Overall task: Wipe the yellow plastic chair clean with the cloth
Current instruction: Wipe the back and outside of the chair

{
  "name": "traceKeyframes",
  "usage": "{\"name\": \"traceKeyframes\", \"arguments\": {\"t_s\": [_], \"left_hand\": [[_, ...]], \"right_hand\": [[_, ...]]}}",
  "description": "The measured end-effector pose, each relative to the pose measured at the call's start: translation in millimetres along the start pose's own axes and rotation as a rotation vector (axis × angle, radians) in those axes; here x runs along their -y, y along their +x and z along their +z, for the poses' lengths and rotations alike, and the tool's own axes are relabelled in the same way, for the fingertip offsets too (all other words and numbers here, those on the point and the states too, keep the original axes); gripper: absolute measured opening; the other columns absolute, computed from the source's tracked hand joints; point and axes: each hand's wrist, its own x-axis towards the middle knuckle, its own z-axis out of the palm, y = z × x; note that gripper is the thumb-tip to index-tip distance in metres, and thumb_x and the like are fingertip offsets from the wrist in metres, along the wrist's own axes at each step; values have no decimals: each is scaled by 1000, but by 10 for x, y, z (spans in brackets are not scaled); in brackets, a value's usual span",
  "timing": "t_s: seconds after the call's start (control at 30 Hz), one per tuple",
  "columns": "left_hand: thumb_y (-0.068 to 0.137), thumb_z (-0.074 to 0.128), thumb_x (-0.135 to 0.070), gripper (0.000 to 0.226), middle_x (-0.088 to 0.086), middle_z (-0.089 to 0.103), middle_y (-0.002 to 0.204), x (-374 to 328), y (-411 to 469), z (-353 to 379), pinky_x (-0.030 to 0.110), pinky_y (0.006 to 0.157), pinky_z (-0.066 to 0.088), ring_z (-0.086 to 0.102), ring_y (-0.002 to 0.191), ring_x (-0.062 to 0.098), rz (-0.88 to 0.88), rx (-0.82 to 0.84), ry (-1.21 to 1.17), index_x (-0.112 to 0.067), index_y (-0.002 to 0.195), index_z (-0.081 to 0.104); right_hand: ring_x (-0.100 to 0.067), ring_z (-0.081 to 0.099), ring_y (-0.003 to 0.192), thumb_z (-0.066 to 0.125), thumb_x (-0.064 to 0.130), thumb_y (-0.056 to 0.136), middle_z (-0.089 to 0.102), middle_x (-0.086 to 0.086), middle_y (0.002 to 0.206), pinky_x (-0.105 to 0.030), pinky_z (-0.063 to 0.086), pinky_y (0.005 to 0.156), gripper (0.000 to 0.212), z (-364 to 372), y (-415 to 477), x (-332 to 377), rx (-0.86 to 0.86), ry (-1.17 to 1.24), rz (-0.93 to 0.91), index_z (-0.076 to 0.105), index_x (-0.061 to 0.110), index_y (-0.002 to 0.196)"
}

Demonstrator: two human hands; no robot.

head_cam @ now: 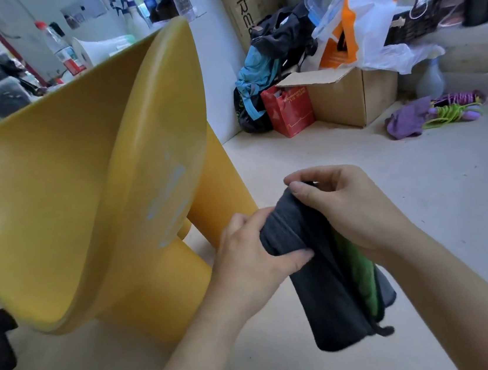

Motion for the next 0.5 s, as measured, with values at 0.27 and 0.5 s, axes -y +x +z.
{"name": "traceKeyframes", "arguments": {"t_s": [0.27,0.5], "left_hand": [[70,66,-41,30,-7,51,54,-127,39,-236,32,53,43,50,56,13,-49,-43,-383,-18,57,51],[90,38,-61,39,-2,67,79,-585,107,-729,40,68,54,67,68,22,121,-105,240,-32,109,56]], "right_hand": [[-8,51,122,87,46,55,37,18,135,-29,52,90,99,-152,-171,42,385,-110,22,24,64,129],[-15,66,68,60,5,88,73,0,86,-29,54,62,34,207,-76,83,-47,273,-135,62,36,100]]}}
